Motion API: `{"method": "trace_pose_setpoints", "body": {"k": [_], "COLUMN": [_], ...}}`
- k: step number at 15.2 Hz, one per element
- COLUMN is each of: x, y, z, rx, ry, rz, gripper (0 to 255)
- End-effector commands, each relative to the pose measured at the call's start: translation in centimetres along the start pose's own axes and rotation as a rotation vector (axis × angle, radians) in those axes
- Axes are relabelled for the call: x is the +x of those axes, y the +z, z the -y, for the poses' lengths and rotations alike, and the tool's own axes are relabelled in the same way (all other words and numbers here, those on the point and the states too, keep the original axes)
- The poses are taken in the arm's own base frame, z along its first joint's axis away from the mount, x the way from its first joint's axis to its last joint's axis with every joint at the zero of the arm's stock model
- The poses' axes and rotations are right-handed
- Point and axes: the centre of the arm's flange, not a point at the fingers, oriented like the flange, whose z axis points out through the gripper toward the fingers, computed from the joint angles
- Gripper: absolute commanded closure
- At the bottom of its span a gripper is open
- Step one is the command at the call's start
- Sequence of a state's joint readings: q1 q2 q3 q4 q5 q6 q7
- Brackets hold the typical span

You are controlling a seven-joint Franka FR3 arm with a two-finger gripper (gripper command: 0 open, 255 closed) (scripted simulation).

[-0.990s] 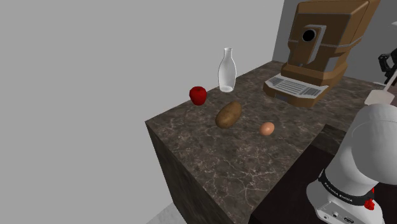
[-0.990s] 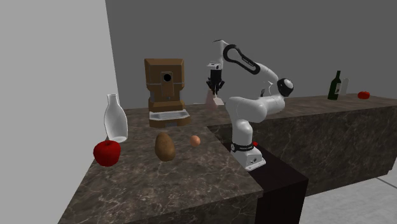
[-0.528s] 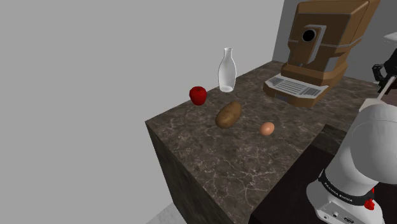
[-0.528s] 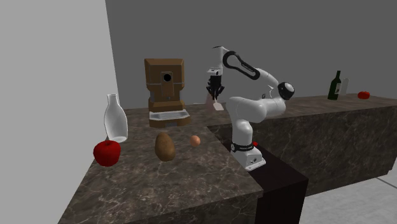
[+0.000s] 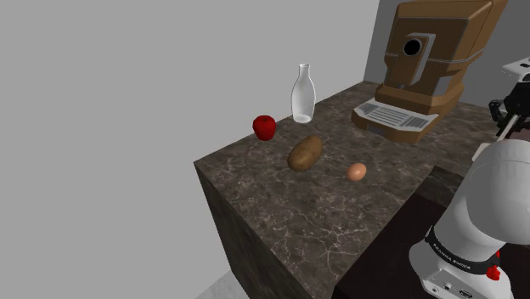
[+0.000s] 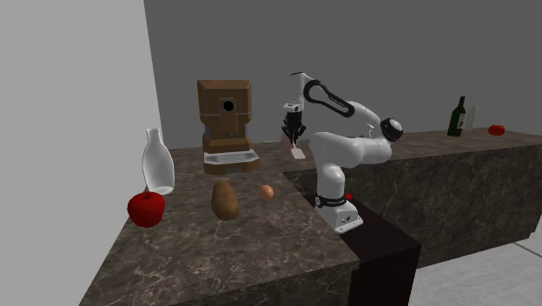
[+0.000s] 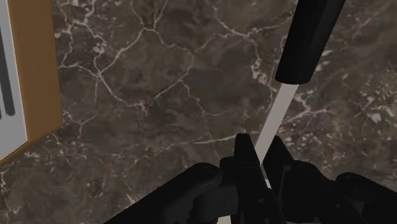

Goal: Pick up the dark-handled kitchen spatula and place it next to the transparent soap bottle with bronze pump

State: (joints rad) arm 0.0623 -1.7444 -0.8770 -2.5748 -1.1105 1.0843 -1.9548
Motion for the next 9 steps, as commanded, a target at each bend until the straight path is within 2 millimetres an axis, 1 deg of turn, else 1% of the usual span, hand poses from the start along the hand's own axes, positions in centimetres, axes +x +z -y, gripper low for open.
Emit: {"method": "trace_pose_setpoints", "body": {"k": [1, 9], "x": [0.1, 0.4], "y": [1.0, 5.2], "z": [0.0, -0.1], "rx": [0.000, 0.000], "ry": [0.000, 0.000], "rz": [0.000, 0.000], "gripper": [255, 255]}}
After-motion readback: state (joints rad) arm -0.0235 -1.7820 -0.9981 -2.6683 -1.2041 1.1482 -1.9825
